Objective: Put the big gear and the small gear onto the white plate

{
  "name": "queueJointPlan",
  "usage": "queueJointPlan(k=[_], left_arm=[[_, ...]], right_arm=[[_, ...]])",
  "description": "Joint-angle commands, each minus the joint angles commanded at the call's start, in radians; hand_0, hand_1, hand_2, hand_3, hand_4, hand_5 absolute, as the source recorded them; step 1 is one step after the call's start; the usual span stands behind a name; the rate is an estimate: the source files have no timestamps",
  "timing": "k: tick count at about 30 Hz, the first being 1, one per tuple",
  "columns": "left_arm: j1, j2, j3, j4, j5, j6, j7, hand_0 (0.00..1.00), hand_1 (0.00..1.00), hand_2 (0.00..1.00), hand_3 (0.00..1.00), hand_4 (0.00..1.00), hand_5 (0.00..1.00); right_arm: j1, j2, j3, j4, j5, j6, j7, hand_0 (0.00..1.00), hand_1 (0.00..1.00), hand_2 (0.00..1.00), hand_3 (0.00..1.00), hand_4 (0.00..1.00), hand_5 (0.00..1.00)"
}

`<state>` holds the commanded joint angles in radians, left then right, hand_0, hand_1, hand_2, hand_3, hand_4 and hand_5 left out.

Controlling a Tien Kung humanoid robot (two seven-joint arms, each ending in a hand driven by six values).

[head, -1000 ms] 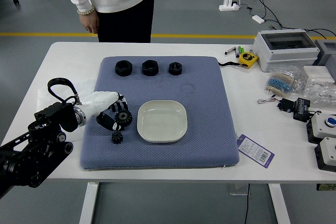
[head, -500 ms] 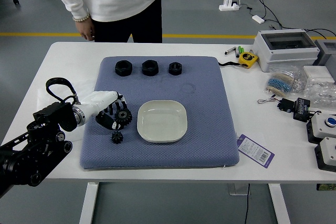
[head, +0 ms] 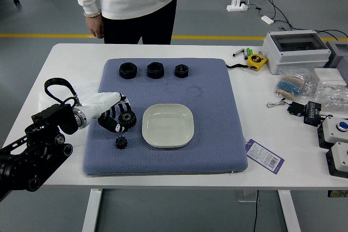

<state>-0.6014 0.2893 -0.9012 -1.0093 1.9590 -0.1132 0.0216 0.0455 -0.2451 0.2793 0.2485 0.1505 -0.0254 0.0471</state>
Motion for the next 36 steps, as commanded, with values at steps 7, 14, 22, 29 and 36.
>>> queueJointPlan(k=[7,14,22,29,36], left_arm=[[-0.007,0.015,-0.028,-0.042,-0.003,-0.009,0.003,0.341,0.374,0.437,0.523,0.803,0.002],[-0.013,0.018,-0.072,-0.131,-0.003,-0.016,0.017,0.341,0.375,0.438,0.525,0.806,0.002],[-0.034,0.009,-0.014,-0.261,-0.05,-0.015,0.036,0.341,0.376,0.442,0.532,0.814,0.002],[-0.107,-0.025,0.176,-0.263,-0.121,-0.009,0.033,0.342,0.378,0.45,0.546,0.819,0.002],[-0.137,-0.073,0.25,-0.163,-0.137,0.012,0.006,0.341,0.378,0.448,0.544,0.819,0.002]], right_arm=[[-0.004,0.002,0.003,0.0,-0.003,-0.002,-0.002,0.74,0.758,0.824,0.792,0.998,0.828],[-0.008,0.002,0.006,0.0,-0.006,-0.003,-0.003,0.739,0.758,0.823,0.79,0.998,0.828],[-0.005,0.002,-0.002,0.0,0.004,-0.002,-0.001,0.739,0.757,0.822,0.791,0.998,0.828],[0.003,0.001,0.001,0.001,-0.003,-0.003,-0.004,0.738,0.756,0.821,0.79,0.998,0.828],[0.008,0.0,0.004,0.002,-0.009,-0.004,-0.006,0.737,0.755,0.821,0.79,0.998,0.828]])
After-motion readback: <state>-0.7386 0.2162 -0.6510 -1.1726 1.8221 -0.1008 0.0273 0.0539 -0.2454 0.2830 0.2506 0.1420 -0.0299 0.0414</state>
